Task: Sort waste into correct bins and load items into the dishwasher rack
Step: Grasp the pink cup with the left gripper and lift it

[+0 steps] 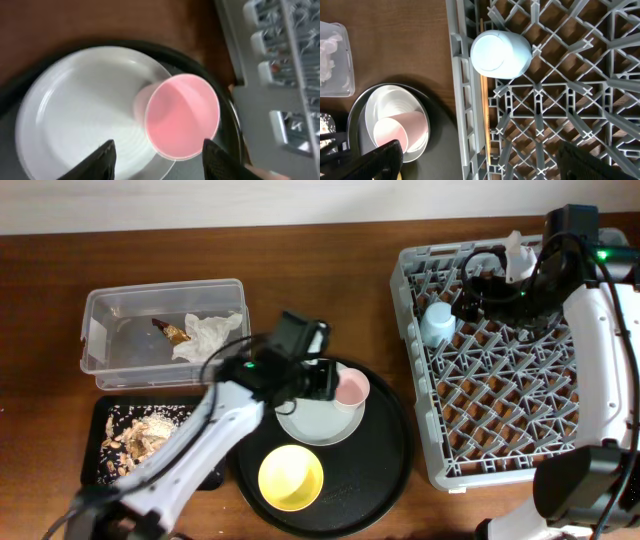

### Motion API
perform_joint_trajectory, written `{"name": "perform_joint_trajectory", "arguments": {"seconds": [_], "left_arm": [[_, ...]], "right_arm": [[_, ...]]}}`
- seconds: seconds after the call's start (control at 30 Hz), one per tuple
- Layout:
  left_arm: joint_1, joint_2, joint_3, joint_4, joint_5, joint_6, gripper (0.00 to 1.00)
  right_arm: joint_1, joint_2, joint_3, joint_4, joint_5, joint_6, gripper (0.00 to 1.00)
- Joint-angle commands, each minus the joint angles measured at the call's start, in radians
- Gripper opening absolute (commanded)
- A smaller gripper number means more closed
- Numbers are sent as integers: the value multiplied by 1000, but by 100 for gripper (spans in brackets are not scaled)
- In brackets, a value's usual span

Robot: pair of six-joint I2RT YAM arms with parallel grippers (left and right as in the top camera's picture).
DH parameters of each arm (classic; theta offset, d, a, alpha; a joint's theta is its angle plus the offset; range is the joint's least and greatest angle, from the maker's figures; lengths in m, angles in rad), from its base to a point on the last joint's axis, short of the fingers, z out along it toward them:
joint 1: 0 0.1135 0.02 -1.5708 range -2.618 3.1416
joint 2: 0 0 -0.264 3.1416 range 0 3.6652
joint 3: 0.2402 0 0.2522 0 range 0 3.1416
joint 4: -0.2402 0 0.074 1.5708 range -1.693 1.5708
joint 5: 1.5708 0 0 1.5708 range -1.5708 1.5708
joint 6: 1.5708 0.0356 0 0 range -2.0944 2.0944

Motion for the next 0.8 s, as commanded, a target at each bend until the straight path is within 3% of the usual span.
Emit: {"name": "perform_joint_trajectory", "arguments": {"seconds": [0.0,0.1,0.13,0.3,0.4,0.5,0.57,0.63,0.67,0.7,0.73,0.77], "left_arm": [[-40,113,2,68,-8,-14,55],[-42,138,2,85,-31,-15,53],[-51,153,2,70,-61,-17,38],[-52,180,2,30,-72,-18,24],[-52,165,31,23,-81,-18,1],[-31,32,103,-63,-68,-17,1],[41,-93,156,-119,168,6,0],[207,-186,156,-106,597,42,0],[276,-192,156,-98,731,69,0],[360,-188,155,-78,911,131,0],[446,-183,155,-70,1033,153,0],[505,-182,155,-69,1075,155,0]], "right_arm": [[-3,-2,14,-1,-9,-3,99],[-3,-2,14,-1,-9,-3,99],[-3,-2,14,-1,-9,-3,99],[-3,-2,14,-1,-9,-3,99],[-3,-2,14,-1,-9,-3,99],[-3,-2,14,-1,-9,-3,99],[-3,-2,14,10,-50,2,99],[-3,-2,14,10,-219,2,99],[-3,-2,14,5,-327,31,99],[-3,-2,14,-23,-452,135,99],[-3,-2,14,-32,-584,196,99],[-3,-2,14,-53,-706,156,99]]}}
